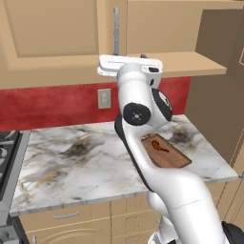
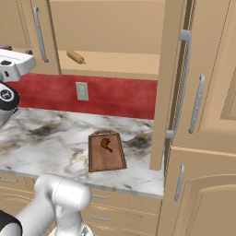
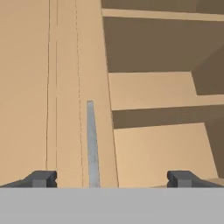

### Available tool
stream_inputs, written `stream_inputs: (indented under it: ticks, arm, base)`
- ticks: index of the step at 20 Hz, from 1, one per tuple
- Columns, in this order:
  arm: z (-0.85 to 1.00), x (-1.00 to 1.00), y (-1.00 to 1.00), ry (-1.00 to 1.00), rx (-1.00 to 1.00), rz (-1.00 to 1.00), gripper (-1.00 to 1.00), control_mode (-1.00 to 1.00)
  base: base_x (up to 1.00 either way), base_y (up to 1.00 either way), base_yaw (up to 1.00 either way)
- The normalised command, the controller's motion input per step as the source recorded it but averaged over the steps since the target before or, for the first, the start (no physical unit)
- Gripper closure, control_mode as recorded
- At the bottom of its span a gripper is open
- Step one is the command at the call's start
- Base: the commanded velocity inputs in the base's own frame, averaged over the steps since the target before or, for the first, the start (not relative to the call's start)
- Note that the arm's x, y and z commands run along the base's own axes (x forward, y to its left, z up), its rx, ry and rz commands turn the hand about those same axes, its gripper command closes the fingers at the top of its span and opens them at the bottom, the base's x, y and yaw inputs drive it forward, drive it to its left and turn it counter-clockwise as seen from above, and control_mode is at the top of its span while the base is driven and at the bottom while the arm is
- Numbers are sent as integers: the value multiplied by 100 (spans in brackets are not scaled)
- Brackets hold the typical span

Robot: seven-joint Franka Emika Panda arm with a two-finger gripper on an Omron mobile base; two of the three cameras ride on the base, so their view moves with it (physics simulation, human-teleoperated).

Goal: Open the cabinet, retrieve the rolling pin, and place it next to the meat on the cutting board to prepare for tenderizing.

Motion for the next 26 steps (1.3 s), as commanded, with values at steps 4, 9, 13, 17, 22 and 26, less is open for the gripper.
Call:
stream_inputs:
  ticks: [4,9,13,17,22,26]
  arm:
    - [0,22,0,0,-2,0,-100,-100]
    - [0,28,0,0,-3,0,-100,-100]
    - [0,37,0,1,-2,0,-100,-100]
    - [0,38,0,1,-1,0,-100,-100]
    - [-3,43,2,2,-1,0,-100,-100]
    - [-6,44,12,0,0,3,-100,-100]
  base:
    - [0,0,0]
    - [0,0,0]
    - [0,0,0]
    - [0,0,0]
    - [0,0,0]
    - [0,0,0]
